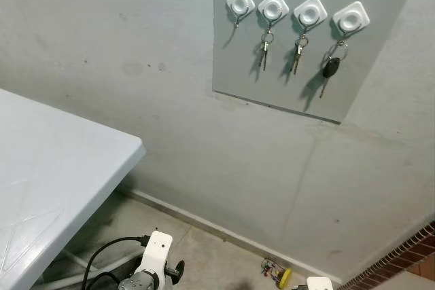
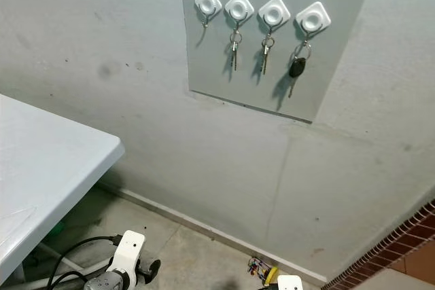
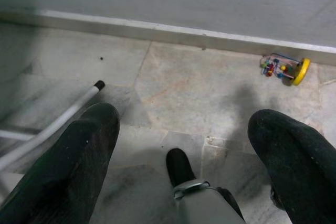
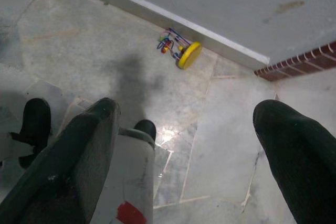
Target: Hang keys on a hook
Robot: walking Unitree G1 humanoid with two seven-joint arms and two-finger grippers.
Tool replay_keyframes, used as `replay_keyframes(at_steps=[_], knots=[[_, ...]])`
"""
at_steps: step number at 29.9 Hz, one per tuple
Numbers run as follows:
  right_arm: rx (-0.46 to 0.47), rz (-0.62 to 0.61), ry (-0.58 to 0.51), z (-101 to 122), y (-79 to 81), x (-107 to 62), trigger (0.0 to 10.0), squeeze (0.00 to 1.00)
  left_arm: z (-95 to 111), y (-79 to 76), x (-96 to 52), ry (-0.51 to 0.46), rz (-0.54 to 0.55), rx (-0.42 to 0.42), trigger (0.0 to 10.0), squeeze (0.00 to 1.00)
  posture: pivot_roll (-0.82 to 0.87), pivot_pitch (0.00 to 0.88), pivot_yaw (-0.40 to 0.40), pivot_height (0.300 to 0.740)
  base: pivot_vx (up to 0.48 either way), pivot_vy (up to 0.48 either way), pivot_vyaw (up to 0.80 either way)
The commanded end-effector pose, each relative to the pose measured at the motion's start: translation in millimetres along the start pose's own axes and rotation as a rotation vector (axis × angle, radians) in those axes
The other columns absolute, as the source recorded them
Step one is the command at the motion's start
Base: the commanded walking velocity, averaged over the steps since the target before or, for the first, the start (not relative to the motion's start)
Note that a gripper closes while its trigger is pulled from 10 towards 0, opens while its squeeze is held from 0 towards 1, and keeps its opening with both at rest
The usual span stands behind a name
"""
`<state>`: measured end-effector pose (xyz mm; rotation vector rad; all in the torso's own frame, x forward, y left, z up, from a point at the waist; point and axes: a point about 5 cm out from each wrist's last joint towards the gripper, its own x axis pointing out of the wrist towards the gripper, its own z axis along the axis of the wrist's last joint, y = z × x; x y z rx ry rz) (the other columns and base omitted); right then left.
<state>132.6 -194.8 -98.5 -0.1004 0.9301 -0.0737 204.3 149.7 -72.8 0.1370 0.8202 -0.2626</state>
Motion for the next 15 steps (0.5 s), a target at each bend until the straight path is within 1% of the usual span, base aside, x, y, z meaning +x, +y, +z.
replay_keyframes(at_steps=[1,15], knots=[[-0.006,0.007,0.020,-3.6,0.4,-0.7,10.0,0.00,-2.2,1.4,-0.6,0.013,0.003,0.010,10.0,0.00,-0.05,0.000,0.007,0.740,0.000,0.000,0.79],[-0.010,0.009,0.020,-2.4,0.3,-0.2,10.0,0.00,-1.2,0.5,0.0,0.014,0.001,0.014,10.0,0.00,-0.05,0.000,0.003,0.740,0.000,0.000,0.79]])
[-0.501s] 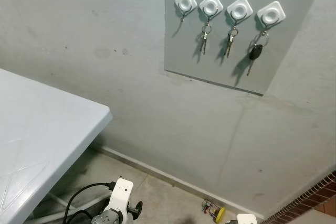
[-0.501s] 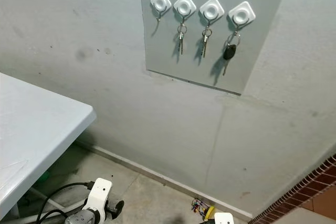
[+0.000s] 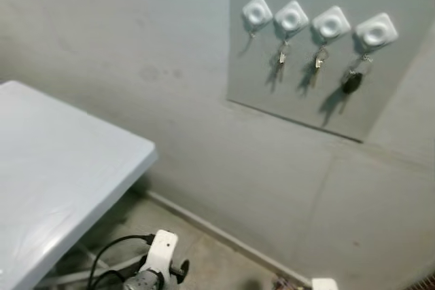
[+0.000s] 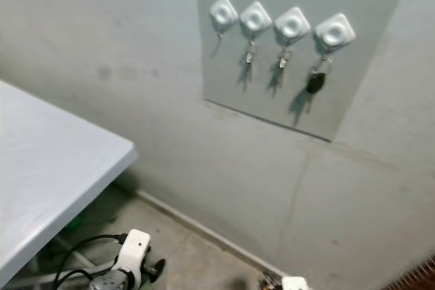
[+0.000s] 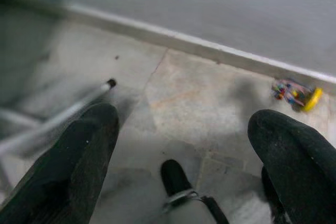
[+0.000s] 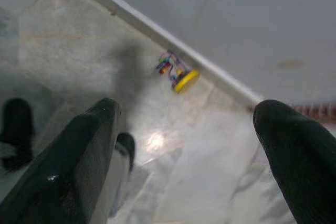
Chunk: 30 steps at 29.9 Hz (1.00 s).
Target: Hang keys on a hook
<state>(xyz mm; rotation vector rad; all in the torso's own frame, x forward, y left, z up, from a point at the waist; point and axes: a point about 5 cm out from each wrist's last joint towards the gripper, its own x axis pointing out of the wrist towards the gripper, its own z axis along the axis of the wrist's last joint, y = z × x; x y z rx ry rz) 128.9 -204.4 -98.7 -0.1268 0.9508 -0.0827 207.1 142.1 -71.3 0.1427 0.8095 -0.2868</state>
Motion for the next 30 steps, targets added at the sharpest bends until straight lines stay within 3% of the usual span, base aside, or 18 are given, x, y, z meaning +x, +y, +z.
replay_keyframes(at_steps=[1,18,24,30], knots=[[0.010,0.028,-0.001,1.6,9.9,0.6,10.0,0.00,-5.9,6.8,-2.3,0.025,0.018,-0.002,10.0,0.00,-0.05,0.000,0.003,0.740,0.000,0.000,0.79],[0.008,0.031,-0.001,2.9,9.6,1.1,10.0,0.00,-7.6,7.8,-2.5,0.040,0.033,-0.016,10.0,0.00,-0.05,0.000,0.000,0.740,0.000,0.000,0.79],[0.023,0.021,-0.002,2.9,8.6,1.2,10.0,0.00,-9.5,9.8,-3.0,0.046,0.060,-0.072,10.0,0.00,-0.05,0.000,-0.002,0.740,0.000,0.000,0.79],[0.024,0.023,0.004,1.1,9.6,0.7,10.0,0.00,-11.5,8.9,-3.4,0.051,0.059,-0.078,10.0,0.00,-0.04,0.000,-0.004,0.740,0.000,0.000,0.79]])
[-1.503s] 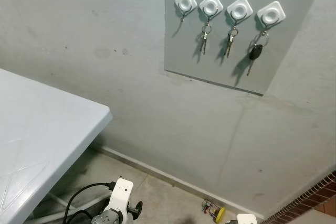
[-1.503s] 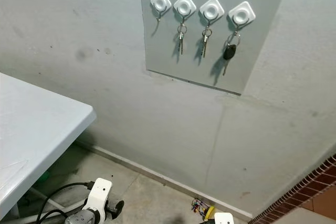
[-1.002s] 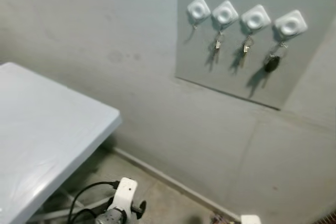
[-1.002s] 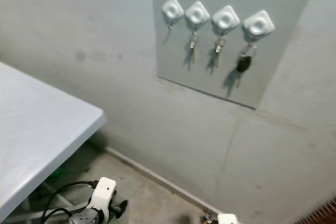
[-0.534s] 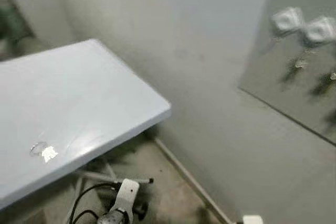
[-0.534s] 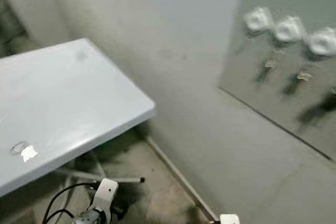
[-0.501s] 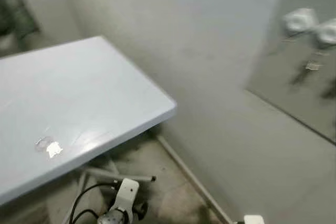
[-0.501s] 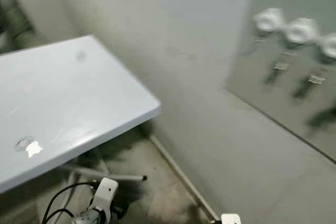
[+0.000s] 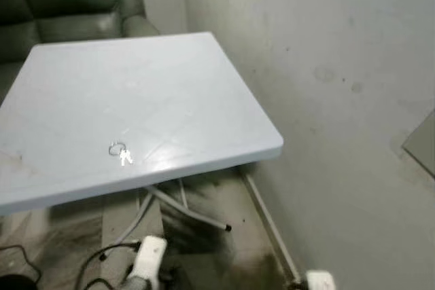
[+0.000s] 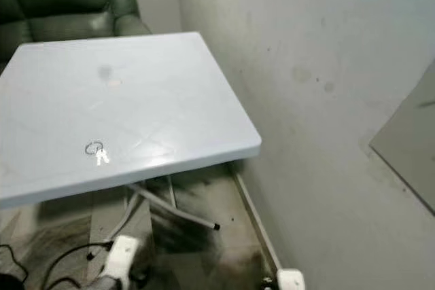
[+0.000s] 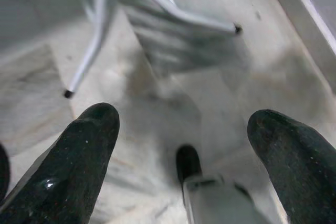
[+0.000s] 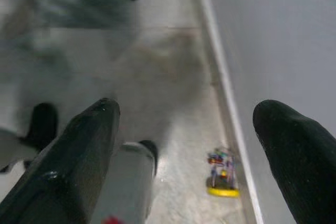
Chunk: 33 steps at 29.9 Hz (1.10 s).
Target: Hang keys on a hook
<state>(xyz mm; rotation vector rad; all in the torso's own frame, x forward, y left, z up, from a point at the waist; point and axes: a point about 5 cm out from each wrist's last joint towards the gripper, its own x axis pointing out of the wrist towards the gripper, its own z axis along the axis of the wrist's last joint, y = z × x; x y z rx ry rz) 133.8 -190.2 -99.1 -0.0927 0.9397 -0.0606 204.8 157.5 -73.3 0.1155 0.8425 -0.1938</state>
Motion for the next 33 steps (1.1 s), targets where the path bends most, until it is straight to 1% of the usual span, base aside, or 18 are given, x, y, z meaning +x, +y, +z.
replay_keyframes(at_steps=[1,14,17,25,29,33], knots=[[0.005,-0.010,0.016,-3.8,-4.5,-1.0,10.0,0.00,-6.0,-4.5,-0.6,0.023,-0.008,-0.018,10.0,0.00,-0.04,0.000,-0.004,0.740,0.000,0.000,0.79],[0.019,-0.006,0.013,-3.0,-2.0,-0.7,10.0,0.00,-8.6,-3.1,-1.1,0.040,-0.002,-0.021,10.0,0.00,-0.04,0.000,-0.004,0.740,0.000,0.000,0.79],[0.075,0.000,-0.006,-0.6,-2.1,-0.4,10.0,0.00,-7.4,-3.3,-0.8,0.036,-0.003,-0.023,10.0,0.00,-0.03,0.000,-0.005,0.740,0.000,0.000,0.00],[0.101,-0.002,-0.011,0.0,-2.6,-0.4,10.0,0.00,-6.8,-3.2,-0.7,0.034,-0.007,-0.027,10.0,0.00,-0.03,0.000,-0.003,0.740,0.000,0.000,0.00],[0.092,-0.007,-0.007,-0.3,-3.3,-0.4,10.0,0.00,-6.5,-3.1,-0.7,0.033,-0.011,-0.030,10.0,0.00,-0.03,0.000,-0.003,0.740,0.000,0.000,0.00],[0.093,-0.008,-0.004,-1.3,-4.0,-0.6,10.0,0.00,-6.5,-3.6,-0.7,0.032,-0.013,-0.036,10.0,0.00,-0.03,0.000,-0.007,0.740,0.000,0.317,0.00]])
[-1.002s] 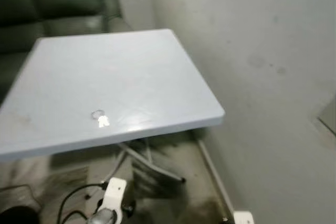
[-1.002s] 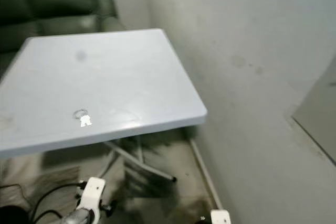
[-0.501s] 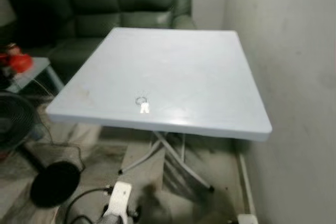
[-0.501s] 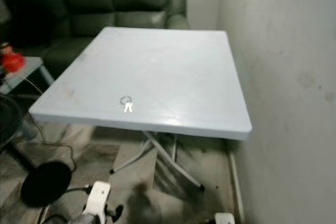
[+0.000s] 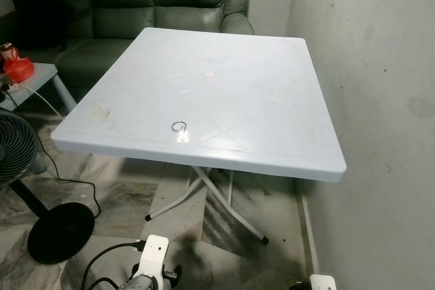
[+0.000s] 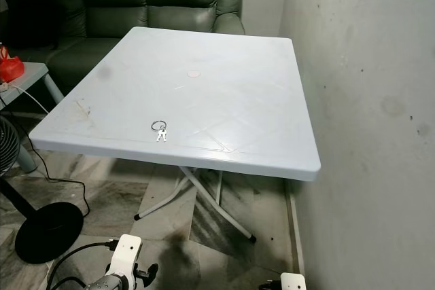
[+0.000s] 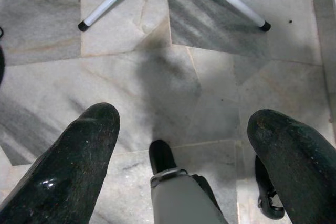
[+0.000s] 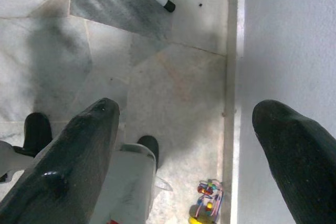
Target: Hang keys on a hook
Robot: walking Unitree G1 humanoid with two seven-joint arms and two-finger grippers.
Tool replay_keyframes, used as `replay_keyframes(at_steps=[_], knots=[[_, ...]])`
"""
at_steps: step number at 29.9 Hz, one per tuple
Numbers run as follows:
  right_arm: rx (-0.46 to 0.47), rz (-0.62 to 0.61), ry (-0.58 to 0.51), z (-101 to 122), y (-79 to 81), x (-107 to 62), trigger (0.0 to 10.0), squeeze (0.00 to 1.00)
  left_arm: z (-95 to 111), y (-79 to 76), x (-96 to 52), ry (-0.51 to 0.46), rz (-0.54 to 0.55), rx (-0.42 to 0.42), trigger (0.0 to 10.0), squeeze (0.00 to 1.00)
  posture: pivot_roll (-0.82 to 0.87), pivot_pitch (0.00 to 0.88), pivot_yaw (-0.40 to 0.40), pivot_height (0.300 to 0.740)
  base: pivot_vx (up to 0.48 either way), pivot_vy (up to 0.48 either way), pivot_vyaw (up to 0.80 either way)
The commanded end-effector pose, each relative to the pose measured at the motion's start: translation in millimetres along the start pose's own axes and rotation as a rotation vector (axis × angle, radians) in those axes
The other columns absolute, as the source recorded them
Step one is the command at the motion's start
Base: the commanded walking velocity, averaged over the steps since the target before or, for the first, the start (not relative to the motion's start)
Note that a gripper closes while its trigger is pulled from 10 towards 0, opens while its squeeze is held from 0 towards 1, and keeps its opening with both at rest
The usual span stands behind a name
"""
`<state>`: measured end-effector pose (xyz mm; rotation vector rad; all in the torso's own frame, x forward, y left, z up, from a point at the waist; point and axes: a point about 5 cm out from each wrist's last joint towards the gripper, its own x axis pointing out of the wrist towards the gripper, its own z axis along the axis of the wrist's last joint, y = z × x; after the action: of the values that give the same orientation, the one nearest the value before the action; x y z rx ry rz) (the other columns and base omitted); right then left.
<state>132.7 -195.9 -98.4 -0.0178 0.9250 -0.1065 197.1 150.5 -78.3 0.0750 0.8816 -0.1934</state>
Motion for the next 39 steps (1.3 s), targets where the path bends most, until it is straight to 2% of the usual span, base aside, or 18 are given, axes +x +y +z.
replay_keyframes(at_steps=[1,39], knots=[[0.004,-0.001,0.008,-0.9,1.5,0.1,10.0,0.00,1.2,4.7,-0.5,-0.002,0.005,0.001,10.0,0.00,-0.03,0.000,-0.012,0.740,0.000,0.371,0.00],[-0.004,0.006,0.011,-3.8,-1.7,-1.3,10.0,0.00,-7.3,6.3,-2.6,0.017,0.012,-0.025,10.0,0.00,-0.01,0.000,-0.027,0.740,0.000,0.469,0.00]])
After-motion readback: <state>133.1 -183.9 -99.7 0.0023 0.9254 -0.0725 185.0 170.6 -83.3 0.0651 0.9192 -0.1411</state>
